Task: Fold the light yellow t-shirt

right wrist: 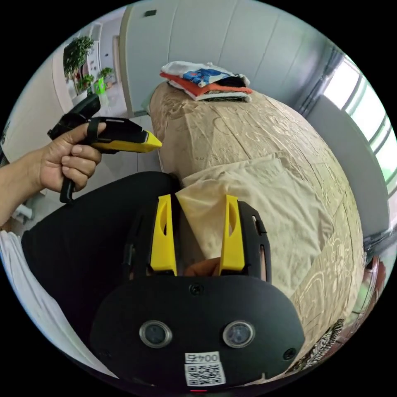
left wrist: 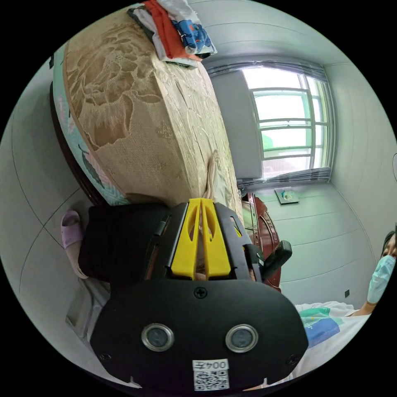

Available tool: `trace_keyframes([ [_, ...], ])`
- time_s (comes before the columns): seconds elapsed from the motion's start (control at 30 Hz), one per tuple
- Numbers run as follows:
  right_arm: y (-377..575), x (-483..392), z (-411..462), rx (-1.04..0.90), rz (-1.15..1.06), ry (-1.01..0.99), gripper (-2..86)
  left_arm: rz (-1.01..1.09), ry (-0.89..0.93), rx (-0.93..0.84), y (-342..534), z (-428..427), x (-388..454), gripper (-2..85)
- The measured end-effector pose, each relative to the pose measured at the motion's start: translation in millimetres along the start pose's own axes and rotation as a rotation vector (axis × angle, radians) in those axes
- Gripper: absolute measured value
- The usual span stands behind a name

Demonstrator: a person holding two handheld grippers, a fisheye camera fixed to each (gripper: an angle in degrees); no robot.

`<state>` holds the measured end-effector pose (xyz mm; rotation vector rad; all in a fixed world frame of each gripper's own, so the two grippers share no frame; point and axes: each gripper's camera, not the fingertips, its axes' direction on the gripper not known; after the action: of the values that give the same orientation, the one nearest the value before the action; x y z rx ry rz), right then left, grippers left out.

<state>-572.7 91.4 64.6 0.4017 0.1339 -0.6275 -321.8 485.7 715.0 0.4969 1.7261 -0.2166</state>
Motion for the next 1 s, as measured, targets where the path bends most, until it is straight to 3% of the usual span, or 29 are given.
trace_keyframes([
  [0.13, 0, -35, 26, -0.069, -0.138, 0.279, 10.7, 0.028, -0.004, -0.047, 0, 7, 7, 1.2],
  [0.23, 3, -16, 14, -0.029, 0.039, 0.184, 5.4, 0.08, -0.002, -0.089, -1, 11, 17, 2.8],
  [0.37, 20, 33, 7, 0.005, 0.272, -0.129, 5.0, 0.12, 0.066, -0.172, -1, 23, 20, 7.1],
  [0.47, 35, 55, 7, 0.048, 0.346, -0.248, 5.1, 0.127, 0.115, -0.205, -1, 37, 19, 11.4],
  [0.73, 70, 63, 20, 0.078, 0.331, -0.233, 5.1, 0.157, 0.219, -0.298, -18, 85, 38, 18.5],
  [1.0, 106, 61, 45, 0.062, 0.247, -0.138, 5.2, 0.191, 0.131, -0.362, -30, 127, 72, 18.9],
])
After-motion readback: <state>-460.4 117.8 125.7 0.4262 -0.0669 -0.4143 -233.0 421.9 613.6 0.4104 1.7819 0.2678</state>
